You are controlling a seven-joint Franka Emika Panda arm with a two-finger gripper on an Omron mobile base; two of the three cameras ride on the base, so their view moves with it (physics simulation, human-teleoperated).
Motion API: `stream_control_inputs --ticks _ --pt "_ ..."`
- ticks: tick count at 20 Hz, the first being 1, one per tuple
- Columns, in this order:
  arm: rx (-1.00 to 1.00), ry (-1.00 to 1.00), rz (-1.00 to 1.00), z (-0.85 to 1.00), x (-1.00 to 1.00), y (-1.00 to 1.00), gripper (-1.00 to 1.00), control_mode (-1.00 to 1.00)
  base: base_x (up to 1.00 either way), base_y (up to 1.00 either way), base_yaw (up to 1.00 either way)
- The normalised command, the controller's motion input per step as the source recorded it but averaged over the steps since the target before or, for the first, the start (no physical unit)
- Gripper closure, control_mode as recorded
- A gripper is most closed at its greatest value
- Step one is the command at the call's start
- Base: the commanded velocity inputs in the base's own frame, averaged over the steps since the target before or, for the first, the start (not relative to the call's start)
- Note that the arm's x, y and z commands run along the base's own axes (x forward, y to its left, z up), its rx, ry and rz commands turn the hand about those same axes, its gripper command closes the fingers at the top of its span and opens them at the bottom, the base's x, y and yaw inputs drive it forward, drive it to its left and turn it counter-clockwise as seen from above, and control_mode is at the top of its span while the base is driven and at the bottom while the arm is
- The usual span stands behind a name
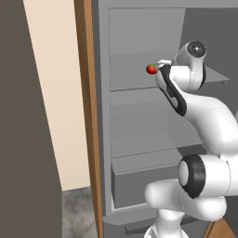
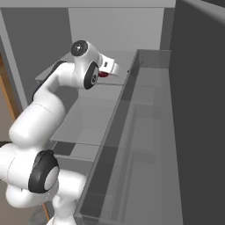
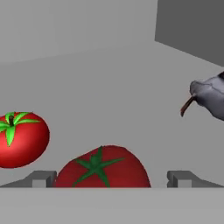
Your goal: Place one tomato and one fish in each tupperware on the nearby counter, to pack two identical lunches.
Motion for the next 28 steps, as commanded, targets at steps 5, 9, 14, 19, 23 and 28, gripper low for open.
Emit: stream_control_inputs --ticks 5,9,14,19,23,28 --pt "0.00 0.01 0.00 -0.19 0.26 0.00 -1.00 -1.00 0.00 0.00 0.00" --pt "0.00 0.08 0.00 -0.37 0.07 0.00 -1.00 -1.00 0.00 0.00 0.00" --pt "0.00 0.09 0.00 -0.51 0.12 0.00 -1.00 -1.00 0.00 0.00 0.00" --pt "0.00 0.04 0.00 -0.53 0.18 0.00 1.00 -1.00 0.00 0.00 0.00" --pt "0.00 -0.03 0.00 -0.45 0.19 0.00 1.00 -1.00 0.00 0.00 0.00" --pt "0.00 -0.22 0.00 -0.44 -0.24 0.00 1.00 -1.00 0.00 0.00 0.00"
